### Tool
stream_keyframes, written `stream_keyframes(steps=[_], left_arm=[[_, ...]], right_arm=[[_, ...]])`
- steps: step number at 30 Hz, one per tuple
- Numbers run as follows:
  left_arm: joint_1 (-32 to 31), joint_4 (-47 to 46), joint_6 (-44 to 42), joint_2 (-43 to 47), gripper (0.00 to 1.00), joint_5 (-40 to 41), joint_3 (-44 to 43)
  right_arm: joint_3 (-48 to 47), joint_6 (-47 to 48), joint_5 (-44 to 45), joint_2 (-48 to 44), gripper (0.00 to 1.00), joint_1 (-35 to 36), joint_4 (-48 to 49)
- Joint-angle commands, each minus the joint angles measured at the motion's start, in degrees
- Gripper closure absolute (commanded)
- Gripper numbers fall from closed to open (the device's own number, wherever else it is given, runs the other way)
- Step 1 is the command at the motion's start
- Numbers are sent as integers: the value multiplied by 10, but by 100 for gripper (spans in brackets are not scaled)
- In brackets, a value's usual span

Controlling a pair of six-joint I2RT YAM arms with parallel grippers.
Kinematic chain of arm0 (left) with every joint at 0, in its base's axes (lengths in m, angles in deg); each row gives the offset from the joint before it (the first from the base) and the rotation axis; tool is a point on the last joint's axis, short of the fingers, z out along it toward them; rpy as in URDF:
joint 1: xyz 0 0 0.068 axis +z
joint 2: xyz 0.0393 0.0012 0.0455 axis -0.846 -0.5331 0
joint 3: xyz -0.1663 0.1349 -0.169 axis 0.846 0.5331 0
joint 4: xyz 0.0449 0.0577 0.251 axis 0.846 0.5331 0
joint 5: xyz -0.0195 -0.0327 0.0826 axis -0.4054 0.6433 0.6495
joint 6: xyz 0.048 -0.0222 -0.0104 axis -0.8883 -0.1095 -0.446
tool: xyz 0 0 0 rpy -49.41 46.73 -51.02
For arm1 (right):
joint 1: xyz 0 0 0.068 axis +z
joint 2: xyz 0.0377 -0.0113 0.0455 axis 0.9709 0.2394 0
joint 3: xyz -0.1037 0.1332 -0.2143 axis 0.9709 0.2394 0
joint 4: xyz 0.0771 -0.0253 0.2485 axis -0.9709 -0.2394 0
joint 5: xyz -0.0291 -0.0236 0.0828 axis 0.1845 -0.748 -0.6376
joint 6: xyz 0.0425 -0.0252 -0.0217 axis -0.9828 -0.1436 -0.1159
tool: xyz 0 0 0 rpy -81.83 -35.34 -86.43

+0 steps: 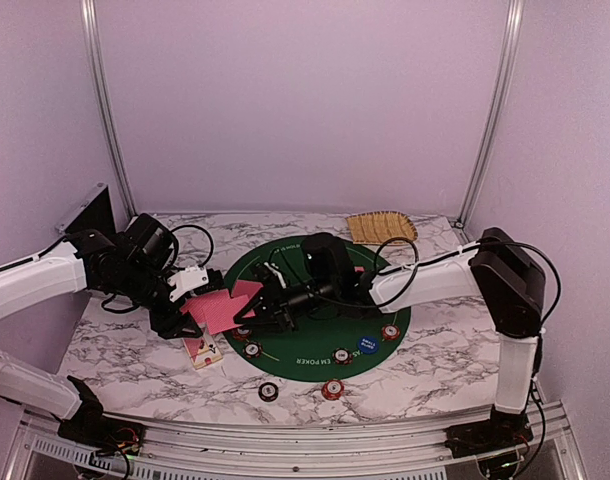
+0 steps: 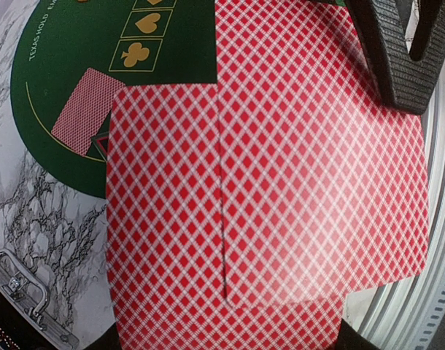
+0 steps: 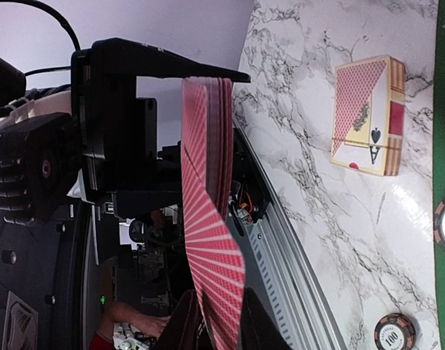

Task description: Distribute texas hold em gaming equipment

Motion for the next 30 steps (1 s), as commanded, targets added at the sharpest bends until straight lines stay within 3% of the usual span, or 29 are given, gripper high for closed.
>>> stream_keyframes(steps=[1,11,30], left_arm=[[4,-2,1,17,100,-9,1],[4,-2,1,15,100,-9,1],[4,-1,1,13,100,-9,0]], right_arm=[[2,11,-5,-30,83,-1,-2],[6,21,-1,-46,100,-6,-19],[35,20,-10,-86,100,-19,-11]])
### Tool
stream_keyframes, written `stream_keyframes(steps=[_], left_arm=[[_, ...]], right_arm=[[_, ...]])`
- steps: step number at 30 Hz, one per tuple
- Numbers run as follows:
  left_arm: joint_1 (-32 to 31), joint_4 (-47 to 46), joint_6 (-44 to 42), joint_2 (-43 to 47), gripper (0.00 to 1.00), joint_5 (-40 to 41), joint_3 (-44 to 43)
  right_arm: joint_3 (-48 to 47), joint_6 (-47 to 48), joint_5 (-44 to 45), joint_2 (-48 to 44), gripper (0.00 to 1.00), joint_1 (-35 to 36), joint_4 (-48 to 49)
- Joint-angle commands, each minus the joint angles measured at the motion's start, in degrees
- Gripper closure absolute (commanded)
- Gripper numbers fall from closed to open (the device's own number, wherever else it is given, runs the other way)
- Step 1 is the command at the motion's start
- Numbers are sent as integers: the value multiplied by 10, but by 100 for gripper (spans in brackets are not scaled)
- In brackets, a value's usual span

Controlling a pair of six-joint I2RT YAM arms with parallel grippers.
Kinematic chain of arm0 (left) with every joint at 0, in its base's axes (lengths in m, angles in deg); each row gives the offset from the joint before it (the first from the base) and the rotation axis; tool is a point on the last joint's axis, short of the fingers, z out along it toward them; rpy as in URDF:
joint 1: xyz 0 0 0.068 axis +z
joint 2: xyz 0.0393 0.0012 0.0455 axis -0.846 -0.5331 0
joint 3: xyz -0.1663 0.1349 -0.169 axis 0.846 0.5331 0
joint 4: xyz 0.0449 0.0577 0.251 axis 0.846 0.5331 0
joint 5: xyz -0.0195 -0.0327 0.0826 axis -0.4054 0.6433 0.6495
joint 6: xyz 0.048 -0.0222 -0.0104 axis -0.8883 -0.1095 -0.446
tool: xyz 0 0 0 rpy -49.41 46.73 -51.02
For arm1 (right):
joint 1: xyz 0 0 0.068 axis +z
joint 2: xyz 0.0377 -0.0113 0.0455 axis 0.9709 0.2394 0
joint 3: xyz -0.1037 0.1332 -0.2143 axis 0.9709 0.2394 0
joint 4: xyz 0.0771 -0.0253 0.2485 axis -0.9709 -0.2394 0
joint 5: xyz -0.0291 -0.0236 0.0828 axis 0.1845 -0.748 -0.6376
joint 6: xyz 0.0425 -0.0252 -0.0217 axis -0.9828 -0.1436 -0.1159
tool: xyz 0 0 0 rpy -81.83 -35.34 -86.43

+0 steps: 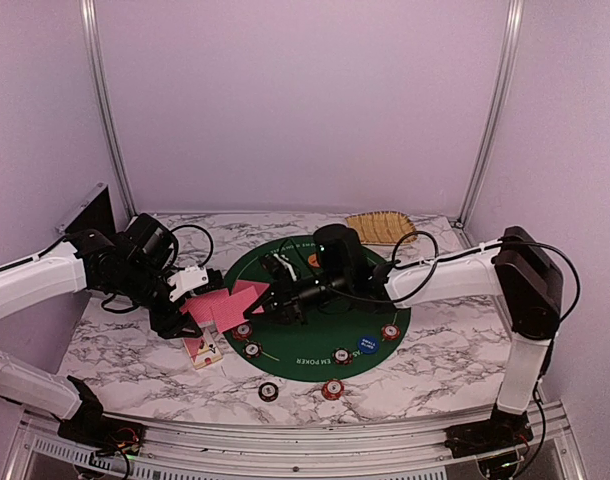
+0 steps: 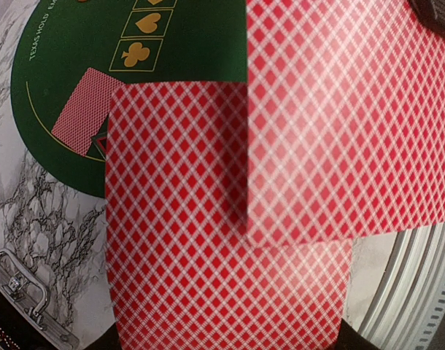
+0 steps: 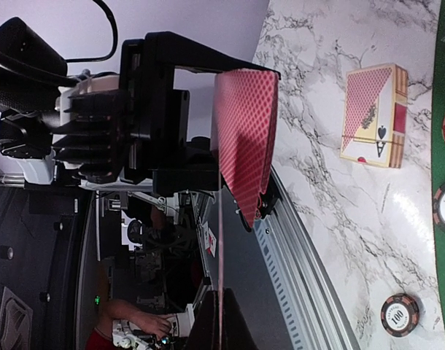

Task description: Distribute texas hold em gaming equipment

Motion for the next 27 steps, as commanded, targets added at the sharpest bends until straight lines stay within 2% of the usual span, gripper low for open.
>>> stream_keyframes(steps=[1,9,20,27], left_arm=[[4,-1,1,13,100,-8,0],[4,2,0,13,100,-5,-1],[4,4,-2,13,100,-6,-1],[4,5,-3,12,100,-9,-3]], right_arm=[[11,1,-9,-32,100,-7,16],[55,6,-17,-64,100,-28,13],[187,108,-17,-136,100,-110,-102],[184,191,6,-113,100,-144,-182]])
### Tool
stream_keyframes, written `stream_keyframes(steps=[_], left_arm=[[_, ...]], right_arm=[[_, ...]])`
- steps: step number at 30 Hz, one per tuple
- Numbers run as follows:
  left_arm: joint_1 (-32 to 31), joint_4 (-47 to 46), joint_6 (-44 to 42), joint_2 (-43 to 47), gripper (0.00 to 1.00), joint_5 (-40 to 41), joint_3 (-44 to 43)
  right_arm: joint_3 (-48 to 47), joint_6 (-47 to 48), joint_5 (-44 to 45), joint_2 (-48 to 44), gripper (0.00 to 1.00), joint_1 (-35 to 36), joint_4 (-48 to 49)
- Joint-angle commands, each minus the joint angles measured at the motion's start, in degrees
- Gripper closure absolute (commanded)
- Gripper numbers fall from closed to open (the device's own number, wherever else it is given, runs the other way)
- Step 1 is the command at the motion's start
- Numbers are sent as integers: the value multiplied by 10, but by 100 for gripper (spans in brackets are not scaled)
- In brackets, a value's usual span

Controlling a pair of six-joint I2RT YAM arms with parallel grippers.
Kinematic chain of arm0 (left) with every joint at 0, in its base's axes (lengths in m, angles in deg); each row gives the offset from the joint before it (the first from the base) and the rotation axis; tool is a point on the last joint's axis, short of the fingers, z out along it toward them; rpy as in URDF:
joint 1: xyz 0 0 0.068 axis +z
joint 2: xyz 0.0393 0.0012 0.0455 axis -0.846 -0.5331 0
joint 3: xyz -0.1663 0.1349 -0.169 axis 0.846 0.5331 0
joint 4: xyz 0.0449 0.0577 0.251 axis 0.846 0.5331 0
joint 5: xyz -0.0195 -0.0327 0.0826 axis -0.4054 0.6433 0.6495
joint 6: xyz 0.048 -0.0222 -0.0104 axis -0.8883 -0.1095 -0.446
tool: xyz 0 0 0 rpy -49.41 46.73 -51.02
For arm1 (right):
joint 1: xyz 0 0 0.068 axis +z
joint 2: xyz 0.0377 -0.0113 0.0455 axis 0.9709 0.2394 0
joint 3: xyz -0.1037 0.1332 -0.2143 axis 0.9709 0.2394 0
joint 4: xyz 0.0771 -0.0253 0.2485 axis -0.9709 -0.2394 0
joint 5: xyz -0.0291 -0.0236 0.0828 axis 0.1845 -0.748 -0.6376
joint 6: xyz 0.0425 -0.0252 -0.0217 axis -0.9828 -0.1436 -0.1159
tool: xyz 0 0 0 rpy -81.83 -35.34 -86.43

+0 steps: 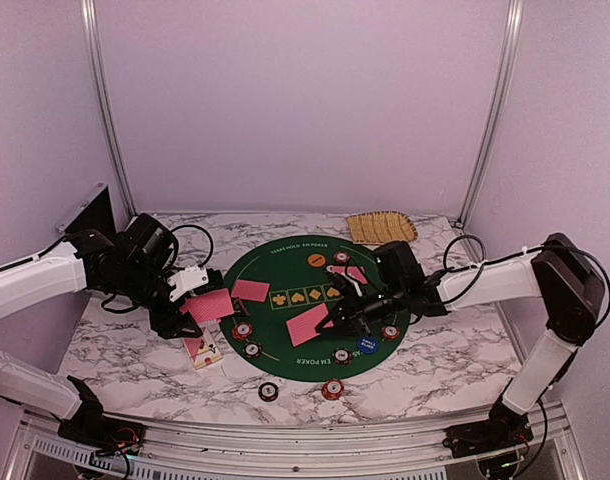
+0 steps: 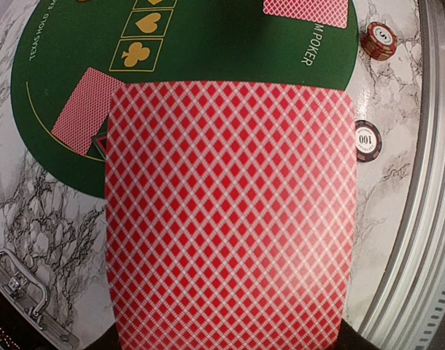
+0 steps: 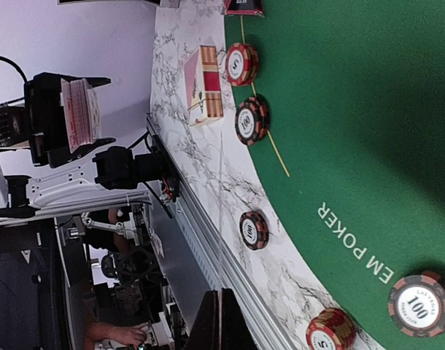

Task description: Distribute texas hold em gaming equipment

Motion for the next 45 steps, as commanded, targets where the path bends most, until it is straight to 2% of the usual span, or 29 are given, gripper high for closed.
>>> stream_keyframes(steps=[1,11,19,33,36,45], left_arm=[[4,5,-3,13,100,-8,-4],[4,8,-3,14,100,-9,-5],[4,7,-2,13,100,-13,-1],[4,8,0,13,100,-14,-3],[4,8,0,13,100,-14,-4],[4,9,-2,12,100,-18,-2]], right_arm=[[-23,81,20,22,100,-16,-68],[-106,186,83,123,100,-22,-200],[-113,224,141,114,100,-27,-262],[-107,236,162,95,100,-44,-285],[-114,241,173,95,93,-44,-299],[-135,245,211,69,59,-44,-332]])
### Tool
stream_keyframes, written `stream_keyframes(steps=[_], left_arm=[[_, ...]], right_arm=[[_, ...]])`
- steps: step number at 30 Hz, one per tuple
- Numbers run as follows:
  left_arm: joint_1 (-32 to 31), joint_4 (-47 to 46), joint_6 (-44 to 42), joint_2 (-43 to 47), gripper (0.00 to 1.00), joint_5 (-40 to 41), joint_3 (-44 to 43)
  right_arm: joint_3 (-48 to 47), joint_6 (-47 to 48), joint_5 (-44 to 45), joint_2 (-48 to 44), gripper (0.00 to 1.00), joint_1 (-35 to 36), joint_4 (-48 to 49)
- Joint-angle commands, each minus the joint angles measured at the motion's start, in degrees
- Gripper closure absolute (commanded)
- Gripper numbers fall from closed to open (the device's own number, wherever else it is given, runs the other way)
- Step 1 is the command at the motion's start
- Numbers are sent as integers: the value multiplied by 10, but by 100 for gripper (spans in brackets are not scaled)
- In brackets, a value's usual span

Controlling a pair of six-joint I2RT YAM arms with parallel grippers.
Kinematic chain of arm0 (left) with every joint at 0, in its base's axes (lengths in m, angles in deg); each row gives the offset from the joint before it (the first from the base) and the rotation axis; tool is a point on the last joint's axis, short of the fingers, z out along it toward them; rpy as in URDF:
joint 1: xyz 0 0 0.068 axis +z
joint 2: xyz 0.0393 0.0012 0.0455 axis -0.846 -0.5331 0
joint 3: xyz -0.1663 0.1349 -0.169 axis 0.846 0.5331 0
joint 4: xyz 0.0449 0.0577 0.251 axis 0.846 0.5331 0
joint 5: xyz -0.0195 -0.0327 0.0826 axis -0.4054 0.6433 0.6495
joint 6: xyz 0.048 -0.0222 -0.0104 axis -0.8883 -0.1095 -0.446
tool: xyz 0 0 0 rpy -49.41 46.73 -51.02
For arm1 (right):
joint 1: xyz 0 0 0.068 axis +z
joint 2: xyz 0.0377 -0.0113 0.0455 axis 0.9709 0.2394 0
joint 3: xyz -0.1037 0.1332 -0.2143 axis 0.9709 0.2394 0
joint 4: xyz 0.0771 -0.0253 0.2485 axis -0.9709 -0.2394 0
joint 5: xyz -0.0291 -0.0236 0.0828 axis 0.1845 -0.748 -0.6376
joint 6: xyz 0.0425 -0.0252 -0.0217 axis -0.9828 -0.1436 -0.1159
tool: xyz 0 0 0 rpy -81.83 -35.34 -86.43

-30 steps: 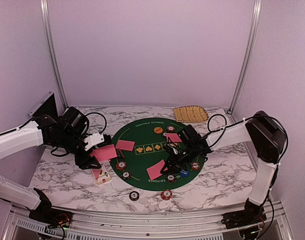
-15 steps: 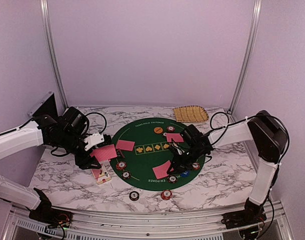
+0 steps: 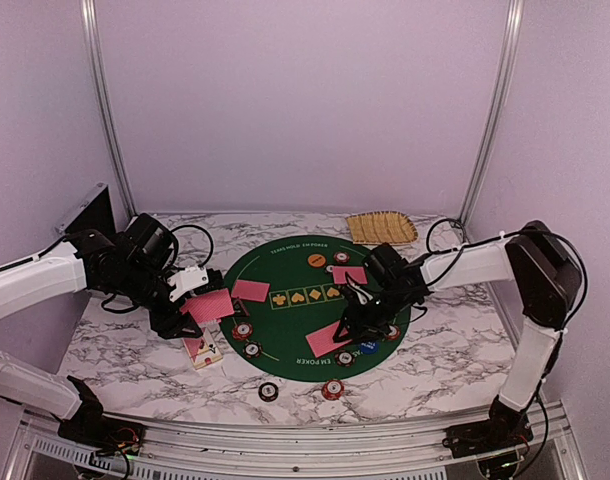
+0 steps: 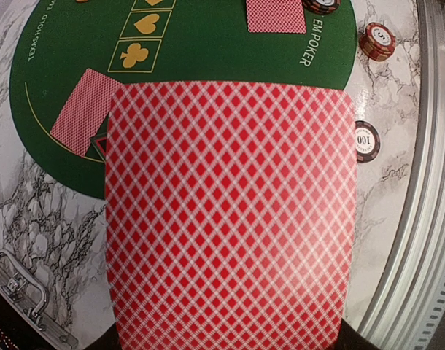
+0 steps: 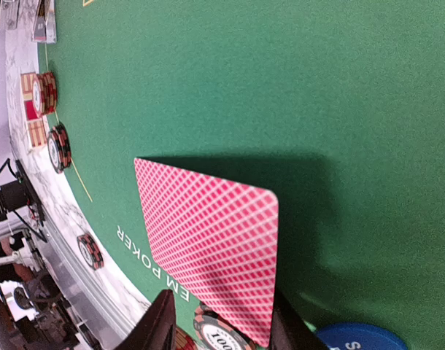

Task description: Distribute texas hold em gaming equipment

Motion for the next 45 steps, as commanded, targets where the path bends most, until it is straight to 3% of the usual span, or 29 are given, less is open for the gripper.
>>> stream_keyframes(steps=[1,9,18,26,38,45], left_arm=[[4,9,-2,12,100,-16,-2],[4,9,-1,17,100,-17,0],[4,9,-1,15,100,-18,-4],[4,9,0,12,100,-19,-5],[4,9,-1,11,100,-17,-8],[4,9,-2,11,100,-14,-10]], right_arm=[[-29,5,37,-27,56,-3,-34],[-57,5,81,-47,45,-3,-70],[-87,-9,117,-84,25,-3,-83],[-90,-65,38,-111,2,23,10],[-103,-249,-90,-37,1,117,292],[-149,-300,-108,36,1,161,366]])
